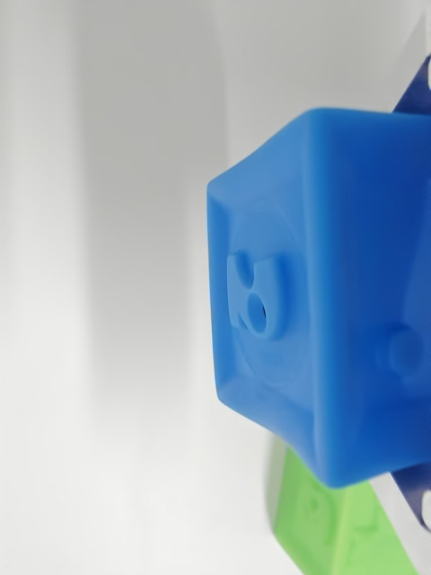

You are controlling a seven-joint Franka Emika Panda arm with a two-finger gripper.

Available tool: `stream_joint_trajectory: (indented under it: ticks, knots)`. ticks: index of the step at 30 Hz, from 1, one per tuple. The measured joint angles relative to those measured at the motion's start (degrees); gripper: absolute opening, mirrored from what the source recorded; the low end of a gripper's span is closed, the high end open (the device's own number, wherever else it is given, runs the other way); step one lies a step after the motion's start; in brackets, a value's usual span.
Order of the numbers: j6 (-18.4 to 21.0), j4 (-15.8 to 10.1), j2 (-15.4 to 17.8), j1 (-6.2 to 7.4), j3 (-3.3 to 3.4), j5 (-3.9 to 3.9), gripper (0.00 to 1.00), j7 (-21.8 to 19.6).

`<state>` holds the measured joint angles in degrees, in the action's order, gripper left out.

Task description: Stack cube

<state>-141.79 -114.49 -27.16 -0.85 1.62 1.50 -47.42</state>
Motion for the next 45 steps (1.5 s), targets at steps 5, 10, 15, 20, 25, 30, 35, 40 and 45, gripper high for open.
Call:
stream_joint_trajectory:
  ticks: [5, 10, 15, 20, 25, 30, 35, 40, 45]
  knots:
    - [0.2, -1.1, 1.4, 0.75, 0.02, -0.01, 0.0, -1.4]
    - [0.5, -2.0, 2.5, 1.41, 0.03, -0.03, 0.0, -2.6]
    - [0.8, -2.9, 3.7, 2.09, 0.05, -0.07, 0.0, -3.8]
    - [1.2, -3.8, 5.0, 2.83, 0.06, -0.14, 0.0, -5.2]
    - [1.6, -4.5, 6.2, 3.51, 0.06, -0.21, 0.0, -6.5]
    - [2.0, -5.3, 7.3, 4.19, 0.06, -0.27, 0.0, -7.8]
    - [2.4, -5.9, 8.3, 4.84, 0.06, -0.35, 0.0, -9.0]
    - [2.7, -6.7, 9.5, 5.55, 0.05, -0.44, 0.0, -10.3]
    - [3.3, -7.3, 10.6, 6.29, 0.04, -0.52, 0.0, -11.7]
